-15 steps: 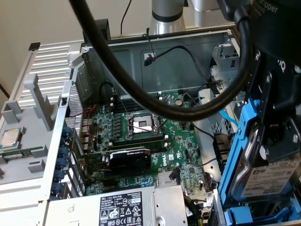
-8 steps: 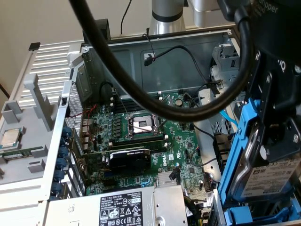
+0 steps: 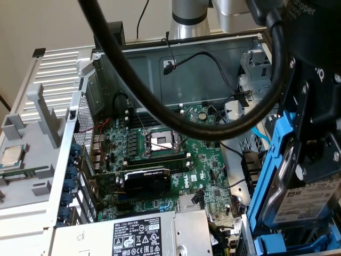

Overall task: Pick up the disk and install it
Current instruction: 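Insert the disk into the insertion slot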

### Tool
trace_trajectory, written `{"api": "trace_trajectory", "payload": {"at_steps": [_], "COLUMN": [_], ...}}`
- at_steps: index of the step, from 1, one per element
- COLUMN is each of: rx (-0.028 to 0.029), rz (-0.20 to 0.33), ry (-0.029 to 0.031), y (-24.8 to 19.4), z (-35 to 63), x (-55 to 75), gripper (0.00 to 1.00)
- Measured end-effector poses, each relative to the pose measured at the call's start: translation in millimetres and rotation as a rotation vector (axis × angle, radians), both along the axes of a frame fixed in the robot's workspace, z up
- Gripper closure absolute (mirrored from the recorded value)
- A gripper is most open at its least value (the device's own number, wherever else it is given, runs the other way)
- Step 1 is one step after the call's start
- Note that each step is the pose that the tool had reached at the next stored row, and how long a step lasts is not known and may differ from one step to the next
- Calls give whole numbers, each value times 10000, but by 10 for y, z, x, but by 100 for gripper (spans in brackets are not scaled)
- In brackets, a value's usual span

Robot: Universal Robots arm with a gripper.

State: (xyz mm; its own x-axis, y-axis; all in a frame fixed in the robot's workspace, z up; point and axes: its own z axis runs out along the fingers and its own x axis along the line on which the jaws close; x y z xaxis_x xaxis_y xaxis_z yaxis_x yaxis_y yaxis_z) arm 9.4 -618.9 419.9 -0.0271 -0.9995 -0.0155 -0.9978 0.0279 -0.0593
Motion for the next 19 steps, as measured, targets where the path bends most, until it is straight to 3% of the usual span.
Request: {"api": "trace_trajectory", "payload": {"at_steps": [19], "rx": [-1], "rz": [2], "ry": [-120], "y": [3], "z": [-42], "x": [-17], "gripper": [61]}}
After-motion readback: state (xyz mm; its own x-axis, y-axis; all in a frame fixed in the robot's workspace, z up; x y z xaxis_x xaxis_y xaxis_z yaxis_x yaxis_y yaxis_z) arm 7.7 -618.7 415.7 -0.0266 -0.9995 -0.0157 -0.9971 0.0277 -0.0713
